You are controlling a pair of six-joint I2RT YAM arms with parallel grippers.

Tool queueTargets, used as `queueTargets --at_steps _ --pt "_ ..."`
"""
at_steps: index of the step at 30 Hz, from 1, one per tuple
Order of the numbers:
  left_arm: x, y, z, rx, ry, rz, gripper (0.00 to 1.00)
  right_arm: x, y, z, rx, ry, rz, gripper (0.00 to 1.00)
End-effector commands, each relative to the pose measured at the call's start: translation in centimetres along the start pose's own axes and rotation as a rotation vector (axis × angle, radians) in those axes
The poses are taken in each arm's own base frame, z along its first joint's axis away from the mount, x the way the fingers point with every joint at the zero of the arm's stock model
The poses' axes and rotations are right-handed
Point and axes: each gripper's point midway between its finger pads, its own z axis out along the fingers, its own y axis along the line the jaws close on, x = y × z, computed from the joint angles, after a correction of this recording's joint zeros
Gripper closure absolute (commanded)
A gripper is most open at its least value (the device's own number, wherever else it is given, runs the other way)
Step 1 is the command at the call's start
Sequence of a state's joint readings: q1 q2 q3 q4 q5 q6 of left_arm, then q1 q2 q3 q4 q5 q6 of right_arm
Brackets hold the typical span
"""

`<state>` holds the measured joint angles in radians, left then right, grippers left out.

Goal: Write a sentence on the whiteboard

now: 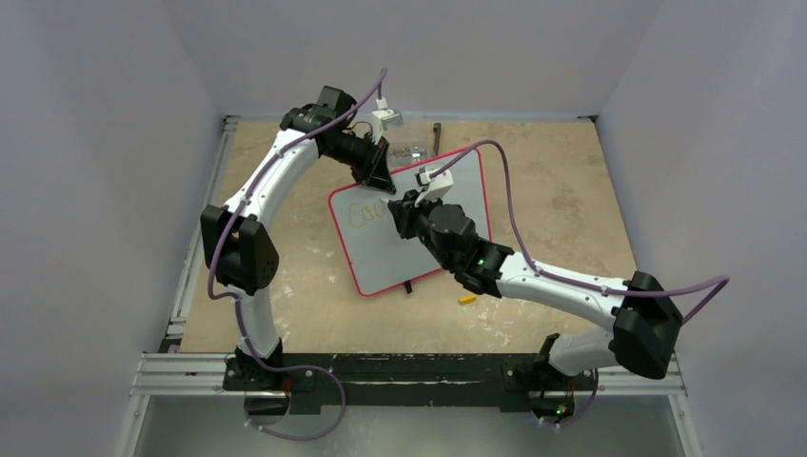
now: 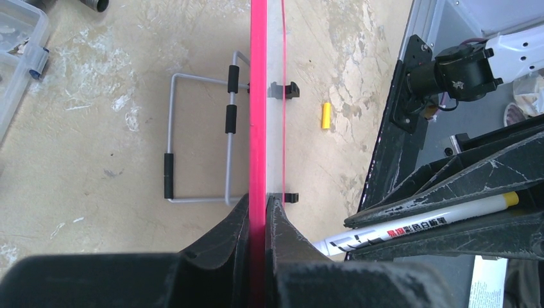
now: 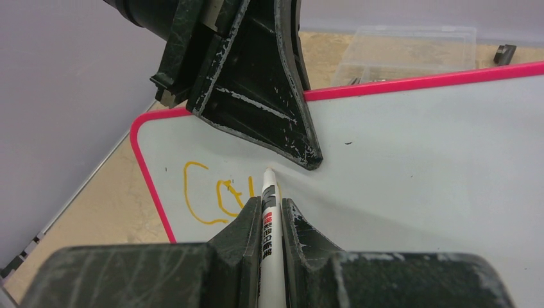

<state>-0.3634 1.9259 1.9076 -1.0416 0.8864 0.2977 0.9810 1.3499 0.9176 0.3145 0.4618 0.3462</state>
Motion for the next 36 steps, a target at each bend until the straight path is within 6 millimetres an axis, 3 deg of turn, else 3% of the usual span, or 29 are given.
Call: queueTargets --at_steps 1,36 --pt "0.0 -0.6 0.5 -0.028 0.036 0.144 1.00 -1.3 -0.9 0.9 0.058 -0.037 -0.009 1.00" --pt "-0.6 -0.9 0.2 -0.024 0.024 0.154 1.00 4.9 -3.5 -1.6 0.082 0.097 0.011 1.00"
